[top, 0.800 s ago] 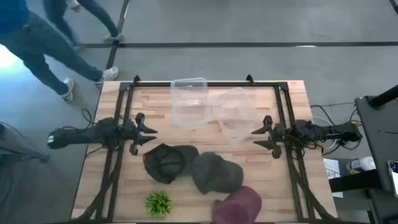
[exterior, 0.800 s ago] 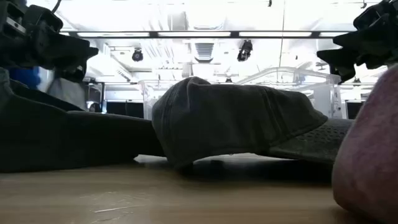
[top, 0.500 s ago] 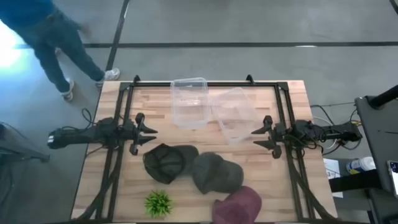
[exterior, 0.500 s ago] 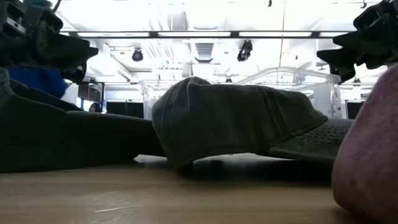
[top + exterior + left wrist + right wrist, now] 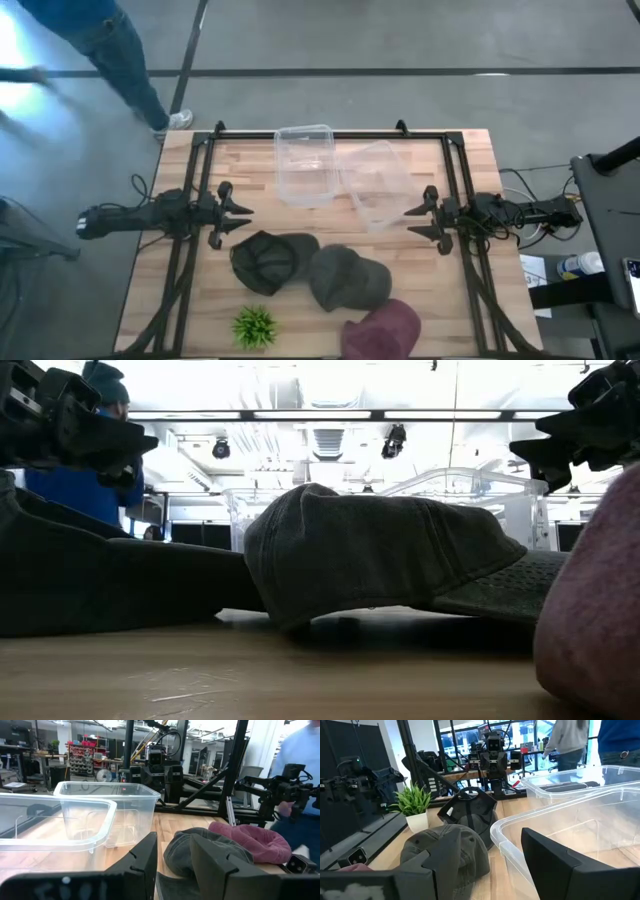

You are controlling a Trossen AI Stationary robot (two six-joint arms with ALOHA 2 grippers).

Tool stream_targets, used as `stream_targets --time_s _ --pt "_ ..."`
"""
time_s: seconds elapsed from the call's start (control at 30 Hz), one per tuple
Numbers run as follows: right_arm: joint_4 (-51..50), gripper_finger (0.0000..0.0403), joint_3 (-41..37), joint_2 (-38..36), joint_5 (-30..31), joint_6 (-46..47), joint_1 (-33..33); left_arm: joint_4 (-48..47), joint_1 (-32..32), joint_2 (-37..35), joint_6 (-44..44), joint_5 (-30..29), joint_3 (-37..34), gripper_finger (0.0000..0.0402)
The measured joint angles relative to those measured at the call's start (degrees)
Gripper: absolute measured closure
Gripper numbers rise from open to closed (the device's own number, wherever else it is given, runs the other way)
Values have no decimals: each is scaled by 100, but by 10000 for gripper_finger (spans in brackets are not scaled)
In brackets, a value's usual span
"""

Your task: Pick & Place hat

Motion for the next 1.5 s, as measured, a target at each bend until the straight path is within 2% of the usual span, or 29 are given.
stream_targets --time_s 0.27,0.33,0.4,0.57,0.6,0.67,0.8,0.97,1.07,1.13,1.23,1.33,1.5 --pt "0 197 0 0 1 5 0 0 0 0 0 0 0 291" --pt "89 197 0 16 290 225 1 0 -1 -1 0 -2 0 291" --pt "148 197 2 42 495 1258 -3 0 -1 -1 0 0 0 291" --pt "142 197 -2 28 174 5544 9 2 -1 1 0 0 0 291" --pt "141 197 0 27 234 6216 7 0 1 1 0 0 0 291" --pt "103 197 -2 33 380 6991 7 2 1 1 0 0 0 291" --pt "82 197 0 76 426 6722 22 2 -1 1 0 0 0 291" --pt "128 197 0 97 -418 6959 40 2 0 1 0 -2 0 291" --pt "45 197 0 174 -517 7311 51 2 0 1 0 0 0 291" --pt "92 197 0 273 -860 7432 97 2 0 1 0 0 0 291" --pt "194 197 7 687 -1499 8173 251 2 -1 1 0 0 0 291" --pt "-127 197 141 1256 -2061 8500 551 2 1 3 0 0 0 291" --pt "-1314 197 560 2370 -2737 8186 1194 2 0 3 0 0 0 291"
